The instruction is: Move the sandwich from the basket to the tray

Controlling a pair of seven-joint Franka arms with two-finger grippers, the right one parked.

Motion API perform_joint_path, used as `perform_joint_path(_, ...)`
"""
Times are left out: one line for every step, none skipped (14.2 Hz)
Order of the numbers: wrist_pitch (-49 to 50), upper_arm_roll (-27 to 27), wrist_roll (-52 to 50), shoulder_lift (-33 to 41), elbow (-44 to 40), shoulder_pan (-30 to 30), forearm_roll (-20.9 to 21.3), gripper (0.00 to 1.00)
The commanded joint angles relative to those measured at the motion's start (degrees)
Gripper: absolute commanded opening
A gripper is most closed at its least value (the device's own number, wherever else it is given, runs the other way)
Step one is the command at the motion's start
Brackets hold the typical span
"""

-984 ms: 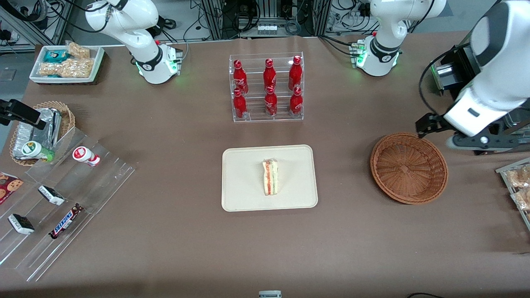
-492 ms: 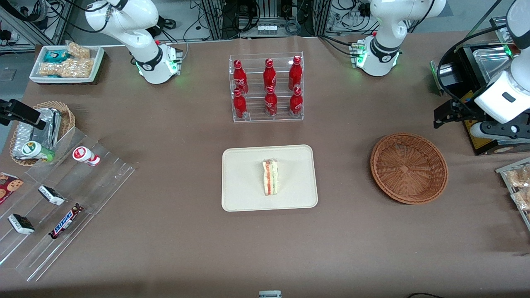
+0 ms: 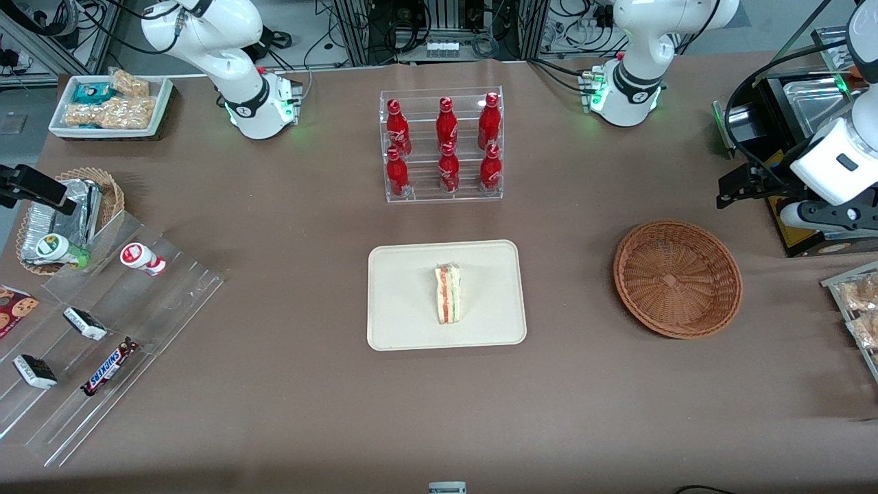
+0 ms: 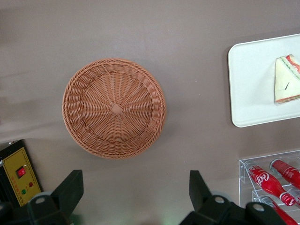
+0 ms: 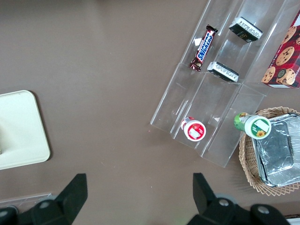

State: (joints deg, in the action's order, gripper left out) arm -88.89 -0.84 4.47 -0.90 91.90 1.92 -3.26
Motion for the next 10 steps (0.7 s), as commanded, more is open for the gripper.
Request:
perform_joint_path(0.9,0.3,1.0,-0.2,-0.8,0.4,-0.5,1.00)
perform_joint_path(0.9,0.0,1.0,-0.2,-0.8,0.4,-0.5,1.00)
perform_joint_path(0.9,-0.5,1.0,-0.3,-0.8,0.4,-0.4,1.00)
perform_joint_path(0.9,-0.7,1.0,-0.3,-0.7,0.4,-0.4,1.00)
perform_joint_path(0.9,-1.4,1.0,-0.2,-0.6,0.4,-0.4,1.00)
perform_joint_path(0.9,-1.5,1.0,-0.3,-0.6,0.4,-0.3,1.00)
perform_joint_path(0.9,-1.5,1.0,-0.3,-0.6,0.4,-0.3,1.00)
perform_joint_path(0.9,-1.6,1.0,-0.3,-0.6,0.4,-0.3,1.00)
perform_joint_path(0.9,-1.8,1.0,-0.2,-0.7,0.4,-0.3,1.00)
perform_joint_path(0.9,-1.9,1.0,-0.2,-0.7,0.4,-0.3,1.00)
